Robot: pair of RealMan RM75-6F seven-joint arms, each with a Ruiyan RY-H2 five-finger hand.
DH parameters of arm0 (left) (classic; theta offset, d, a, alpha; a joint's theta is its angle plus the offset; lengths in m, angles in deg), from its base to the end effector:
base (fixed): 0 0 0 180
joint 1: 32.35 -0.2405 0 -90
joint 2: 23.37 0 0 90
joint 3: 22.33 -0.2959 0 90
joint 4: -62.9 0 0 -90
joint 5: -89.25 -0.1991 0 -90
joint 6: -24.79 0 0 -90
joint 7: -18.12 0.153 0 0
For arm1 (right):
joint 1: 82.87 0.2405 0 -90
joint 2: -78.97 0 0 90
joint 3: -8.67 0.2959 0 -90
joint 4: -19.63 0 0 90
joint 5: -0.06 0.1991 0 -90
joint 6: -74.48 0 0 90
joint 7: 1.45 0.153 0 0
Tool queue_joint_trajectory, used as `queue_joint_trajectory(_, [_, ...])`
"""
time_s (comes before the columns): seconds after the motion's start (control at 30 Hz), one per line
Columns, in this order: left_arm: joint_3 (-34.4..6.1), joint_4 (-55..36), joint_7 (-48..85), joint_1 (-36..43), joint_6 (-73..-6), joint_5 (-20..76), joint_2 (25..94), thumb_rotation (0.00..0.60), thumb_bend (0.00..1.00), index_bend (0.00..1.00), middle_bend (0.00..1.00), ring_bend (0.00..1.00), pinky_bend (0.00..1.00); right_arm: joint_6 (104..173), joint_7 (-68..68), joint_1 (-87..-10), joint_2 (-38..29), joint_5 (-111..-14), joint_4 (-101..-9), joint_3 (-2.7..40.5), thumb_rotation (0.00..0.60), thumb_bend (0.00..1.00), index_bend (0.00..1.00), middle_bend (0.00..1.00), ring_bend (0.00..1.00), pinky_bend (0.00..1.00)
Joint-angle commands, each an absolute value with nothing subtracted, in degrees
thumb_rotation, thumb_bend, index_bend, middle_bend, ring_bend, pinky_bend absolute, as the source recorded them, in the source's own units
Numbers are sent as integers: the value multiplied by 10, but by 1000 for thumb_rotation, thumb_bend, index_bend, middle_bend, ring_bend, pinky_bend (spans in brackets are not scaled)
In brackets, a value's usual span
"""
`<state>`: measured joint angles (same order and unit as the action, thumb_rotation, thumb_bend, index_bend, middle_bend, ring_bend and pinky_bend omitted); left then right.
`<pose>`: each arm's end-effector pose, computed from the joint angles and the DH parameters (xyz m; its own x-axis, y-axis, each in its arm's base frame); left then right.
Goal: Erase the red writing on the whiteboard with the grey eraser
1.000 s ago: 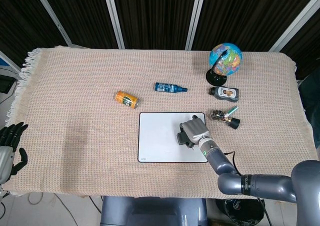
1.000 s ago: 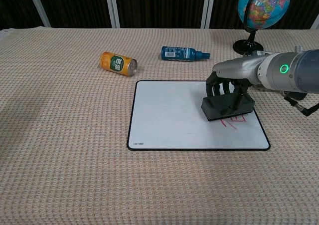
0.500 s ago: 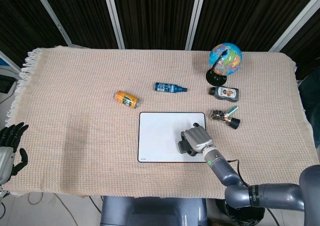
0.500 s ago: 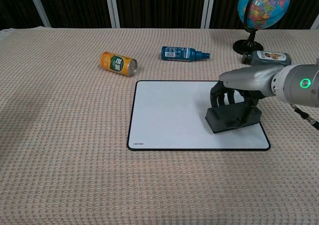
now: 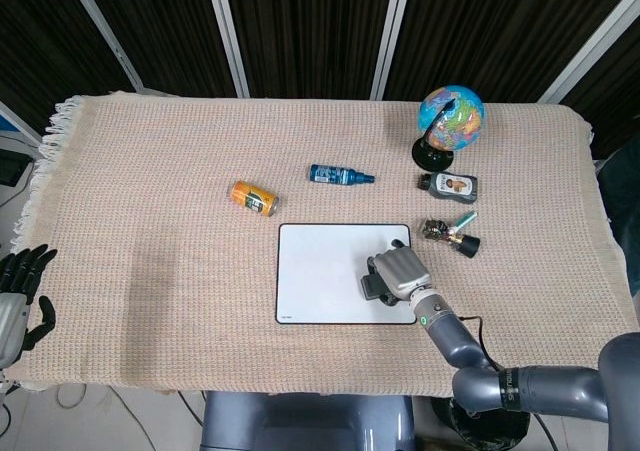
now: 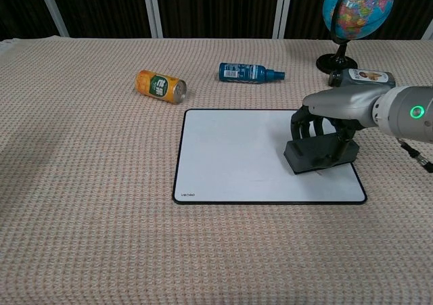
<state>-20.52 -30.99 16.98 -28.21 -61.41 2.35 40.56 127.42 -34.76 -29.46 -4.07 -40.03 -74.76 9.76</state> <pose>-0.3379 0.1838 0.1843 0.3571 0.0079 0.9340 0.9340 -0.0149 -0.3569 -0.1707 -0.3713 -0.0089 0.5875 -0.4362 0.6816 -0.8080 -0.3615 0.4652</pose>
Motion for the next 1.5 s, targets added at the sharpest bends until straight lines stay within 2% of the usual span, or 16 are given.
queue_joint_trajectory(0.03, [-206,-310,171,-282,-613,23,406,600,735,91,39,0,0,1271,-344,-296,-46,-408,-734,99,600,472,623,607,423,162])
queue_joint_trajectory(0.53, [-205,-309,171,-282,-614,24,405,600,735,91,39,0,0,1251,-342,-288,-69,-406,-661,124,600,472,633,613,424,162])
queue_joint_trajectory(0.77, [-206,-309,172,-282,-614,23,405,600,735,91,39,0,0,1267,-338,-306,-50,-429,-708,112,600,472,636,618,425,162])
queue_joint_trajectory(1.27, [-207,-310,174,-283,-614,21,406,600,735,91,39,0,0,1367,-368,-374,-49,-510,-814,59,600,472,639,622,427,162])
queue_joint_trajectory(1.5, [-208,-309,175,-284,-616,20,407,600,735,92,39,0,0,1369,-382,-380,-57,-505,-815,66,600,471,640,623,427,162])
